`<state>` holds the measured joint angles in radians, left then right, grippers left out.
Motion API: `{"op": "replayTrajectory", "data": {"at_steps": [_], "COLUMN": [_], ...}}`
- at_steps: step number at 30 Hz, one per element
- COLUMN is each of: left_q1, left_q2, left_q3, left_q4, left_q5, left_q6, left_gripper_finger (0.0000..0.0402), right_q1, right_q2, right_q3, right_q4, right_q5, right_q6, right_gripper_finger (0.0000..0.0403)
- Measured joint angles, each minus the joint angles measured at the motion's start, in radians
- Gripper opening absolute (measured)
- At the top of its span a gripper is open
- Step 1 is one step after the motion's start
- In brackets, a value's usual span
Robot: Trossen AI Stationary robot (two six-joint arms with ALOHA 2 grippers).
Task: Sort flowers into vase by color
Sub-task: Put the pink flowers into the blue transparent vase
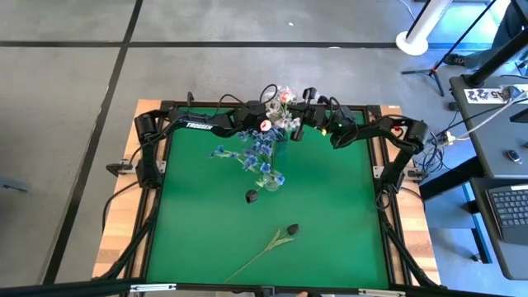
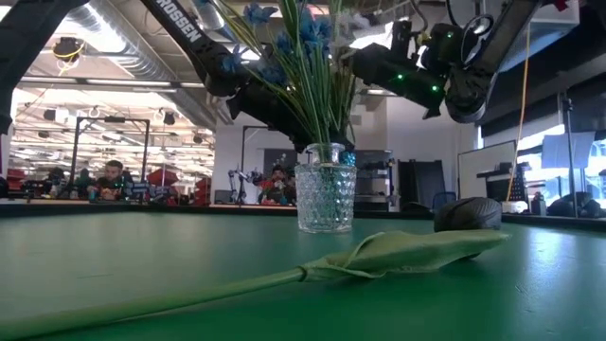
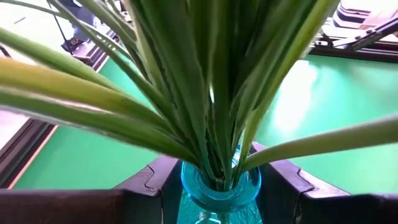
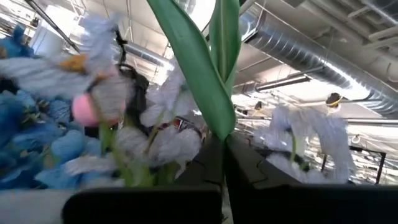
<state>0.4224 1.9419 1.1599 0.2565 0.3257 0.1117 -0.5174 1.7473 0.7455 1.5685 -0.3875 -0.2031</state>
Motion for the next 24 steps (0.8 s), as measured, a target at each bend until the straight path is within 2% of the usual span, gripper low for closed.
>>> {"op": "replayTrajectory", "data": {"at_steps": [6, 10, 18, 24], "left_q1": [-0.004, -0.002, 0.009, 0.009], "left_q2": [0.0, 0.0, 0.0, 0.0], "left_q3": [0.0, 0.0, 0.001, 0.001], "left_q4": [0.0, 0.0, 0.0, 0.003], "left_q5": [0.006, -0.004, -0.006, -0.01], "left_q6": [0.006, 0.016, 0.02, 0.02], "left_gripper_finger": [0.0153, 0.0153, 0.0153, 0.0153], "right_q1": [0.0, 0.0, -0.007, -0.007], "right_q2": [-0.032, -0.099, -0.426, -0.647], "right_q3": [0.008, -0.009, -0.122, -0.248], "right_q4": [0.002, -0.009, -0.311, -0.339], "right_q5": [-0.027, -0.035, -0.032, -0.041], "right_q6": [0.017, 0.02, -0.062, -0.065], "right_gripper_finger": [0.0, 0.0, 0.0, 0.0]}}
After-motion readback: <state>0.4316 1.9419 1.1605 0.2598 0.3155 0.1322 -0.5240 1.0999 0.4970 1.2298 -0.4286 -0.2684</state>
